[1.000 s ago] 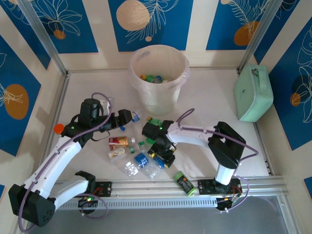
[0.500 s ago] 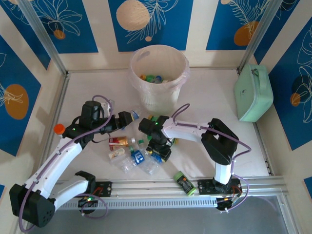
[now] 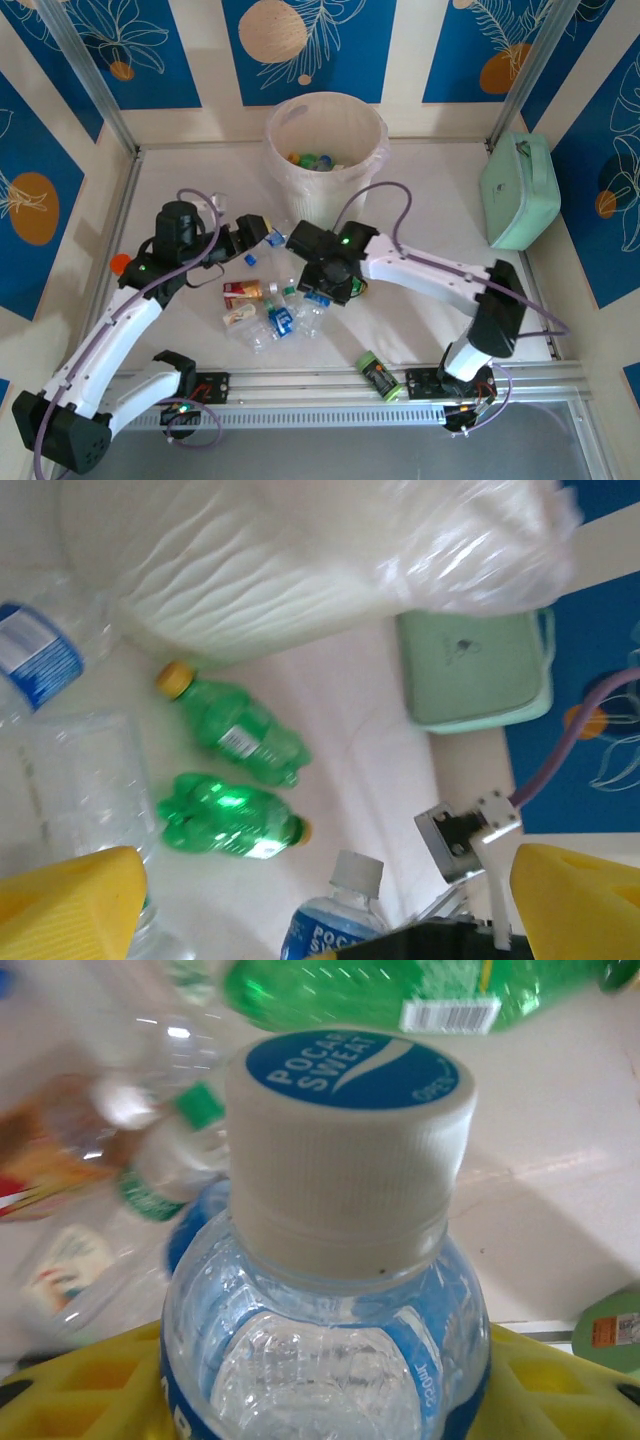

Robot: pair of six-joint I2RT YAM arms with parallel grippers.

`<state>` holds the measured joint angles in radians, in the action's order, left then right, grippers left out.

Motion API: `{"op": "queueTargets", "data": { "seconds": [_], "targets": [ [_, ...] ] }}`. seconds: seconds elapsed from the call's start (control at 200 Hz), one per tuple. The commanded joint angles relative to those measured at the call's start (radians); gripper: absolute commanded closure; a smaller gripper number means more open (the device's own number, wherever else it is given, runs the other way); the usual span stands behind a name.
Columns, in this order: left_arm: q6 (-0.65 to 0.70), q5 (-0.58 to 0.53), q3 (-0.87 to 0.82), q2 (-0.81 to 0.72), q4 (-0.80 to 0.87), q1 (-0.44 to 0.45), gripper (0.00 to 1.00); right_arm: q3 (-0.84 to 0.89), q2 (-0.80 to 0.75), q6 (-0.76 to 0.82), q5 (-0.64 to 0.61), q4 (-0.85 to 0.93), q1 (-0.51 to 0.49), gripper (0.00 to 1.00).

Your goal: Put the plastic bottles in the bin

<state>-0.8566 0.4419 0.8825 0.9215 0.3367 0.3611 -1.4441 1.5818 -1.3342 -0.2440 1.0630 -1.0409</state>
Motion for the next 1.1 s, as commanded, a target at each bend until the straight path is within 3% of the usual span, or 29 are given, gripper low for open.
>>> {"op": "queueTargets", "data": {
  "seconds": [0.0, 0.175, 0.31, 0.47, 0.61, 0.835, 1.095],
  "targets": [
    [-0.112, 0.047, 0.024, -0.017, -0.2, -0.012, 0.08, -0.054, -0.116, 0.139, -0.051, -0.008, 0.02, 0.47],
    [-0.328, 0.208, 0.0, 0.065, -0.661, 0.026, 0.09, -0.063, -0.282, 0.25, 0.09, -0.187, 0.201, 0.47],
    [-0.302, 0.283, 0.071, 0.145, -0.73, 0.124, 0.05, -0.094, -0.328, 0.29, 0.293, -0.304, 0.392, 0.47],
    [-0.303, 0.302, 0.092, 0.208, -0.785, 0.194, 0.01, -0.153, -0.334, 0.311, 0.419, -0.387, 0.52, 0.47],
    [-0.273, 0.319, 0.138, 0.266, -0.769, 0.226, 0.0, -0.188, -0.333, 0.307, 0.466, -0.431, 0.559, 0.47],
    [-0.319, 0.404, 0.201, 0.372, -0.918, 0.287, 0.0, -0.178, -0.329, 0.286, 0.518, -0.484, 0.57, 0.46],
    [-0.286, 0.414, 0.214, 0.386, -0.912, 0.305, 0.1, -0.161, -0.331, 0.27, 0.514, -0.495, 0.567, 0.46]
  ]
}}
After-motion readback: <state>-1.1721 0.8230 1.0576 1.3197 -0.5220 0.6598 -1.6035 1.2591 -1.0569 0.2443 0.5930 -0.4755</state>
